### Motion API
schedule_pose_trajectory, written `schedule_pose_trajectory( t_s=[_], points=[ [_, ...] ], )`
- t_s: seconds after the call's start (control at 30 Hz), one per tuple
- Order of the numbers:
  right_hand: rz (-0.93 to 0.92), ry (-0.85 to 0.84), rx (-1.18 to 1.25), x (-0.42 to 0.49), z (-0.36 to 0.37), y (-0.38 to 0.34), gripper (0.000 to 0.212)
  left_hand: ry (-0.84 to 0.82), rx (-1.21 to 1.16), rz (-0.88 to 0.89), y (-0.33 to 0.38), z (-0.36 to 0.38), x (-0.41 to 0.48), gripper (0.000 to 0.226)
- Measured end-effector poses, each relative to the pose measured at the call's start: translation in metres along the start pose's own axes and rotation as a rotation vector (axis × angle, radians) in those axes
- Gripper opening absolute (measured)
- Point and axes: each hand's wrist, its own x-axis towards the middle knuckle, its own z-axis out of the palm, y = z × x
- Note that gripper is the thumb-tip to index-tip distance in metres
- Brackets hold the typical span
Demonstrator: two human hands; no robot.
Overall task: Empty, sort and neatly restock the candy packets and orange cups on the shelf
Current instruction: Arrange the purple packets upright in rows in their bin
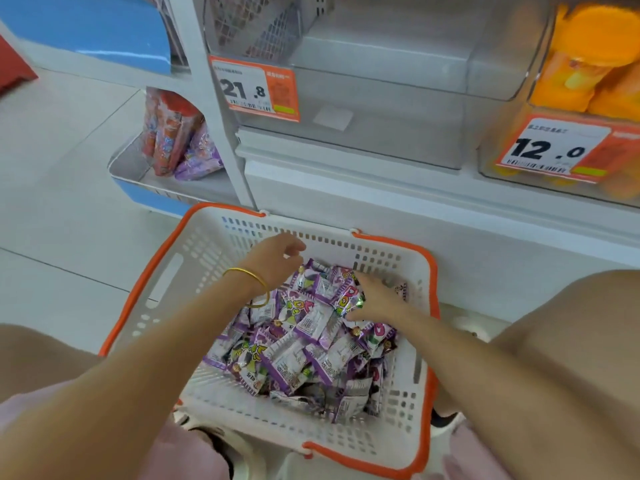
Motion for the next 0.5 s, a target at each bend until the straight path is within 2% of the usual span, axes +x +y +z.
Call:
schedule_pose_trajectory(
  t_s=[0.07, 0.2, 0.27, 0.37, 0.43, 0.5],
  points=[
    [0.06, 0.089, 0.001, 0.009, 0.016, 0.006, 0.101, -0.038, 0.014, 0.019, 0.004, 0.008, 0.004, 0.03],
    [0.12, 0.31, -0.114, 0.007, 0.016, 0.002, 0.059, -0.089, 0.106, 0.042, 0.007, 0.016, 0.003, 0.031],
    [0.083, 0.418, -0.094, 0.0, 0.008, -0.003, 0.049, -0.08, 0.093, -0.026, 0.002, 0.016, 0.003, 0.031],
    [-0.108, 0.422, 0.174, -0.025, -0.021, -0.026, 0.06, -0.065, -0.227, -0.286, 0.001, 0.012, -0.002, 0.024],
    [-0.265, 0.368, 0.114, -0.049, -0.048, -0.048, 0.061, -0.096, -0.621, -0.501, 0.009, 0.003, -0.011, 0.035],
    [-0.383, 0.315, -0.035, -0.075, -0.071, -0.069, 0.062, -0.161, -0.899, -0.595, 0.016, -0.01, -0.019, 0.051]
  ],
)
